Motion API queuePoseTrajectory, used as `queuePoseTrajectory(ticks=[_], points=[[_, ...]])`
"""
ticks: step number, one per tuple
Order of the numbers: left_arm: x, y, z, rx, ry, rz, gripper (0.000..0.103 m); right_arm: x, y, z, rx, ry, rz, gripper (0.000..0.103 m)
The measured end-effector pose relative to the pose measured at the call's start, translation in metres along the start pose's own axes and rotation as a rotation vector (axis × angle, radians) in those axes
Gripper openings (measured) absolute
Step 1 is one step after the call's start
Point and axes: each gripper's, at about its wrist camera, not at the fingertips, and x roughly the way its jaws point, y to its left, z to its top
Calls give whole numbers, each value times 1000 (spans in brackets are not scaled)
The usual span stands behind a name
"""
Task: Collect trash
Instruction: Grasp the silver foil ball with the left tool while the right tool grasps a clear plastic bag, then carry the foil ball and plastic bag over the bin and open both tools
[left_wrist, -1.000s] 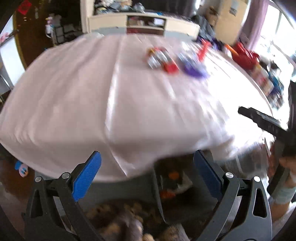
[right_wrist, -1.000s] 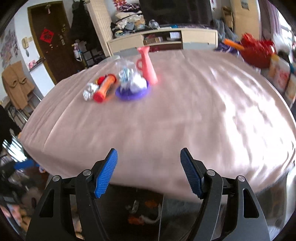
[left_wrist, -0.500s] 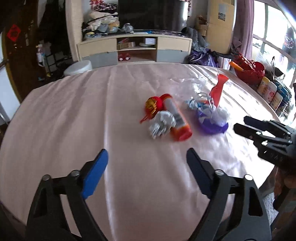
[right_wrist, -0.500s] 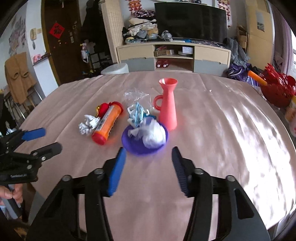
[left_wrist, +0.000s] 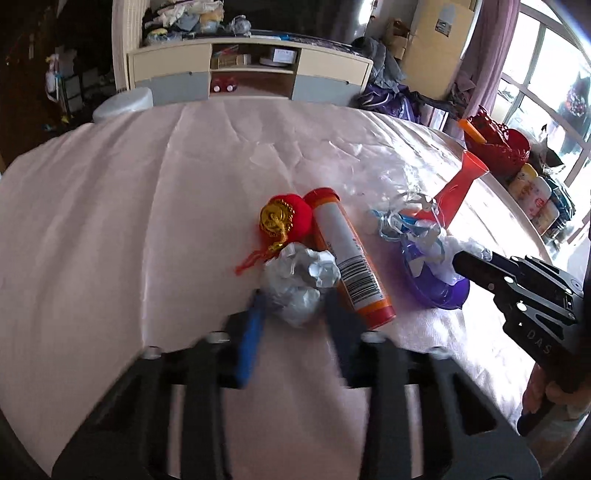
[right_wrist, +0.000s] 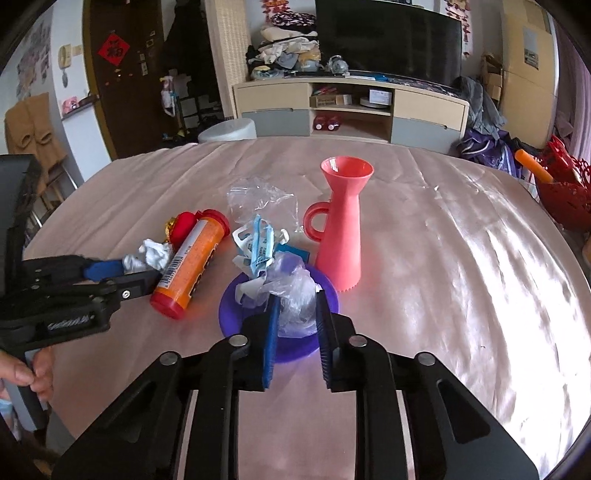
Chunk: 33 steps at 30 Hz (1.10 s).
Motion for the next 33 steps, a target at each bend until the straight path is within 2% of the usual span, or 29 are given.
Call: queuePoseTrajectory(ticks=[1, 5, 15, 20, 25, 30, 33], points=[[-1, -1, 0, 6, -5, 3, 23, -3, -1, -1, 0, -6, 0, 18], [-18, -6, -3, 30, -30, -1, 21, -23, -1, 1, -2, -36, -16, 17], [-107, -36, -25, 73, -141, 38, 20, -100, 9, -12, -7, -132, -35, 17], [-159, -47, -62, 69, -160, 67, 21, -137, 16, -32, -17, -148, -8, 17], [-191, -63, -105, 48, -161, 46, 21, -161, 21, -64, -8, -130, 29, 17], [-188, -77, -150, 1, -109, -8, 21, -166, 30, -106, 9, -57, 82, 17], [-169, -83, -180, -52, -39, -43, 21, -162, 34, -126, 25, -8, 99, 17]])
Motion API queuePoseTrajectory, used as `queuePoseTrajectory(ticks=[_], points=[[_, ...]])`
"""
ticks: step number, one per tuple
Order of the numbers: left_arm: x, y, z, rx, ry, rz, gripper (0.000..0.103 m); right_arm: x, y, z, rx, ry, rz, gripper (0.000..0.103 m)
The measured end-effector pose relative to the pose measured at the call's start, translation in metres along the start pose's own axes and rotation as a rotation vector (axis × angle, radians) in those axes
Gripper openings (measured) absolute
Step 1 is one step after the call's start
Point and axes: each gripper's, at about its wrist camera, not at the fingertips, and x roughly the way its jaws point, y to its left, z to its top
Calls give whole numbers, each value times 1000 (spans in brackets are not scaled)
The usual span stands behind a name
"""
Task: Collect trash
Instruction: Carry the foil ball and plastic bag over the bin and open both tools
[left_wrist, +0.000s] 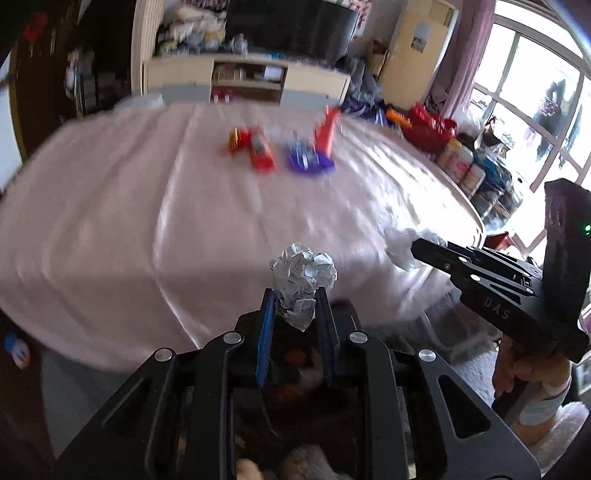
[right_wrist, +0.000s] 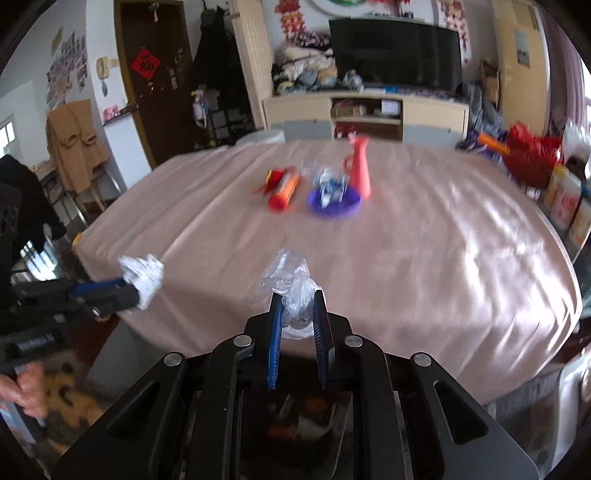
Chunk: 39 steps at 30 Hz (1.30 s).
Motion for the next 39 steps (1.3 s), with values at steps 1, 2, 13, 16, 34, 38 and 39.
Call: queuePoseTrajectory(ticks=[1, 2, 13, 16, 34, 38, 39], points=[[6, 0, -7, -15, 18, -5, 21, 2, 0, -6, 8, 15, 2, 17], [12, -1, -14, -28, 37, -11, 21, 4, 0, -13, 20, 32, 5, 17], [81, -3, -72, -56, 228, -19, 21, 45, -6, -74, 122, 211, -9, 17], [91, -1, -77, -38, 258, -18, 21, 58, -8, -81, 137, 247, -20, 17], [103, 2, -82, -17, 296, 3, 29, 86, -10, -83, 157, 321, -23, 21], [103, 1, -82, -17, 296, 8, 35, 85, -11, -80, 167, 315, -21, 42], [103, 1, -82, -16, 294, 10, 37, 85, -12, -80, 169, 313, -20, 44]])
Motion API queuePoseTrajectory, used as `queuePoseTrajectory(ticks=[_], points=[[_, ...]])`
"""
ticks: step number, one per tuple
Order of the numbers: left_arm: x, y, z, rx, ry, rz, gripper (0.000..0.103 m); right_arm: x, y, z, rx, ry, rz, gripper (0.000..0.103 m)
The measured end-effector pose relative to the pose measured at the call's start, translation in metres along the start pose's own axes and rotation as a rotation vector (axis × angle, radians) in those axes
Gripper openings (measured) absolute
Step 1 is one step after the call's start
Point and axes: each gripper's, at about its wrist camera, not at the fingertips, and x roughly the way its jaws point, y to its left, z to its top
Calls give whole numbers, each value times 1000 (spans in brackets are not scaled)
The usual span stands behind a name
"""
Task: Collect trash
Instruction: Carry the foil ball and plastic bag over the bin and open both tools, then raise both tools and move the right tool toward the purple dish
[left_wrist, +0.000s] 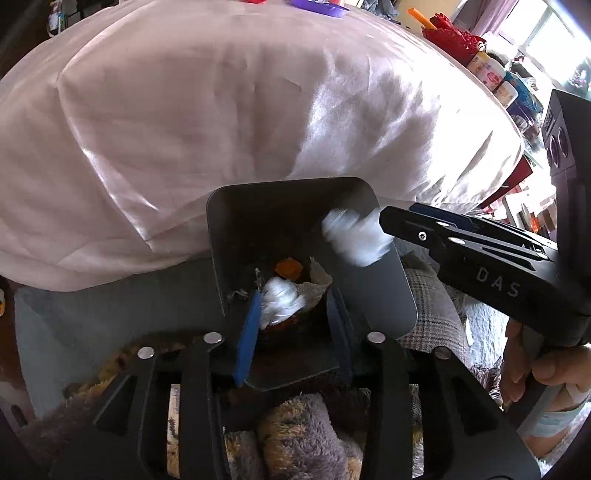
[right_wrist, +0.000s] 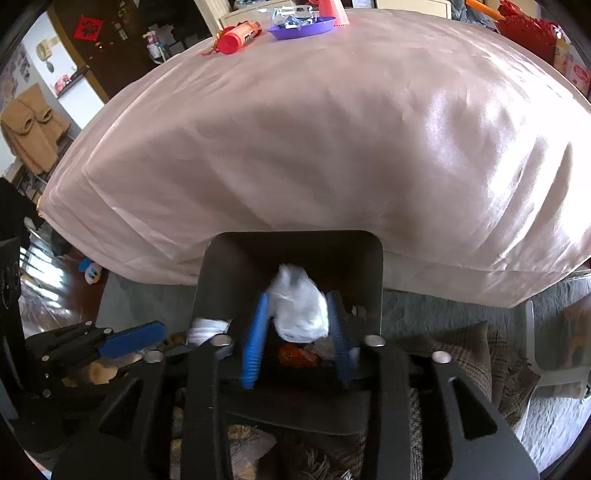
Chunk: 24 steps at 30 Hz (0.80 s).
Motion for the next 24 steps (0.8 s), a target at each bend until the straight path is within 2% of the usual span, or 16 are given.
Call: queuePoseTrajectory(ticks=[4, 6, 8, 10, 11, 13, 16, 20, 24], points=[[-1, -1, 0, -1, -6, 5, 43, -4, -4, 1, 12, -14, -8, 51], [-3, -1, -1, 0, -12, 10, 47, -7, -6, 1, 21, -24, -13, 61], [-6, -1, 0, -2, -19, 14, 53, -11, -10, 3, 33, -40, -25, 77], [-10, -2, 0, -4, -30, 22, 68, -15, -14, 4, 47, -57, -42, 89], [-12, -2, 1, -3, -37, 29, 72, -18, -17, 5, 58, -66, -49, 95], [-17, -3, 2, -1, -50, 42, 83, -21, -21, 8, 69, -74, -45, 98], [-26, 0, 6, -20, -57, 41, 93, -28, -25, 15, 72, -91, -31, 99], [-51, 7, 16, -39, -95, 30, 95, -49, -32, 31, 61, -156, -43, 99], [-86, 13, 36, -3, -183, 97, 95, -75, -35, 56, 33, -239, -69, 99]])
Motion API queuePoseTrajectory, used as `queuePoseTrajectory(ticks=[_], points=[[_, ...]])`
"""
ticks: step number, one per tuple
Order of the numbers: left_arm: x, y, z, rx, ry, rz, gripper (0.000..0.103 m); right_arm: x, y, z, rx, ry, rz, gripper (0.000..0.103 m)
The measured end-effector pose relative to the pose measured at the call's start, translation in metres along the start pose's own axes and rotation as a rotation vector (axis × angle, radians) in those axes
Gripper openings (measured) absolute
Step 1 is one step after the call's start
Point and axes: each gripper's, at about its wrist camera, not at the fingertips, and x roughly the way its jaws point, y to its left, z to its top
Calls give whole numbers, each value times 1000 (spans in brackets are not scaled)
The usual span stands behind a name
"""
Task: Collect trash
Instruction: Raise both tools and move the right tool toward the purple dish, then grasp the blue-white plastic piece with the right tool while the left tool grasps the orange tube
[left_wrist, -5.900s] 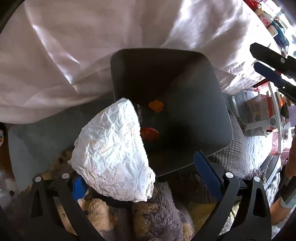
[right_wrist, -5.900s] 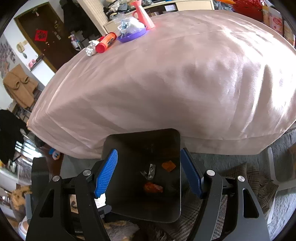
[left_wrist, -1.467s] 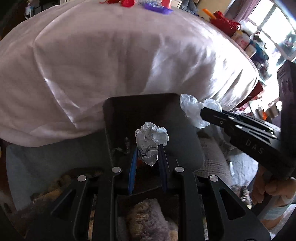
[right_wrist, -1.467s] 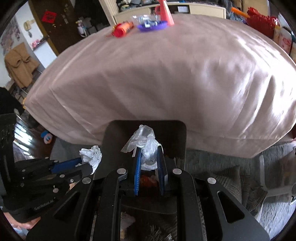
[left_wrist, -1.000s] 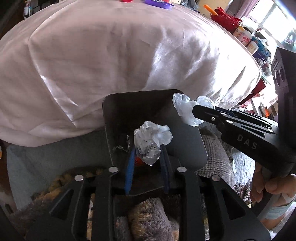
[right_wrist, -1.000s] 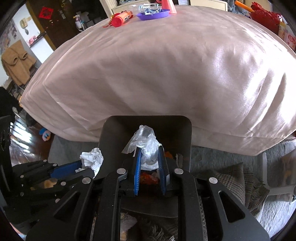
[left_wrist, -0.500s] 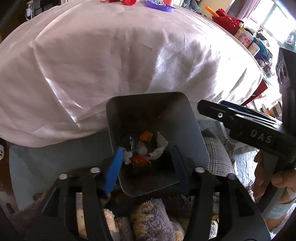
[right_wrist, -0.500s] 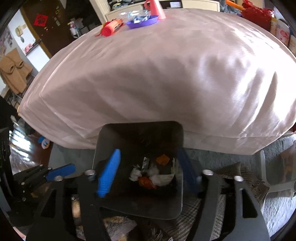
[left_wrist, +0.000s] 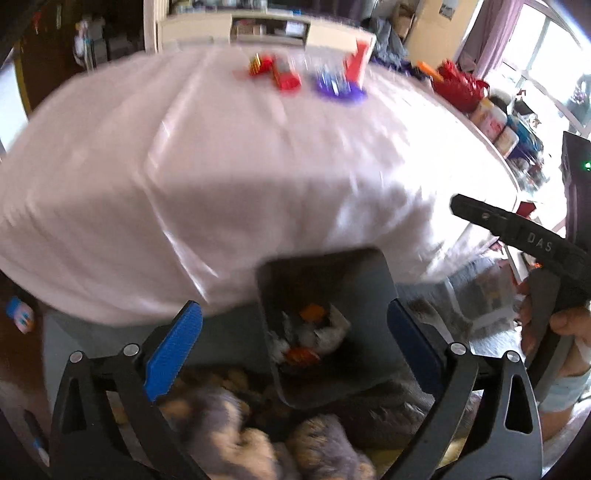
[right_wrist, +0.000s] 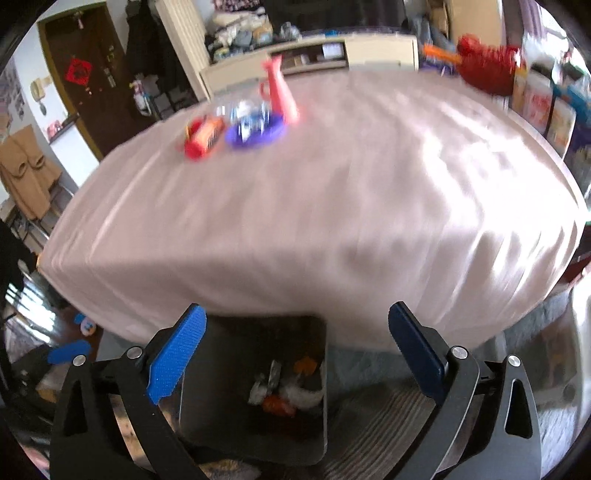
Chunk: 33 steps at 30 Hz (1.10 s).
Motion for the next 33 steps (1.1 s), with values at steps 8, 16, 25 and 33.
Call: queuePoseTrajectory(ticks=[8, 16, 25, 33], points=[[-37, 27, 69, 32, -144, 79, 95, -15, 11, 55, -69, -132, -39, 99], [-19, 37, 124, 53, -185, 69, 95, 7, 25, 91, -107, -184, -50, 99], [38, 39, 156, 73, -140, 70, 95, 73, 44, 121, -168, -114, -26, 53], [75, 36, 178, 104, -109, 45, 88, 127, 65, 144, -174, -41, 19, 45]])
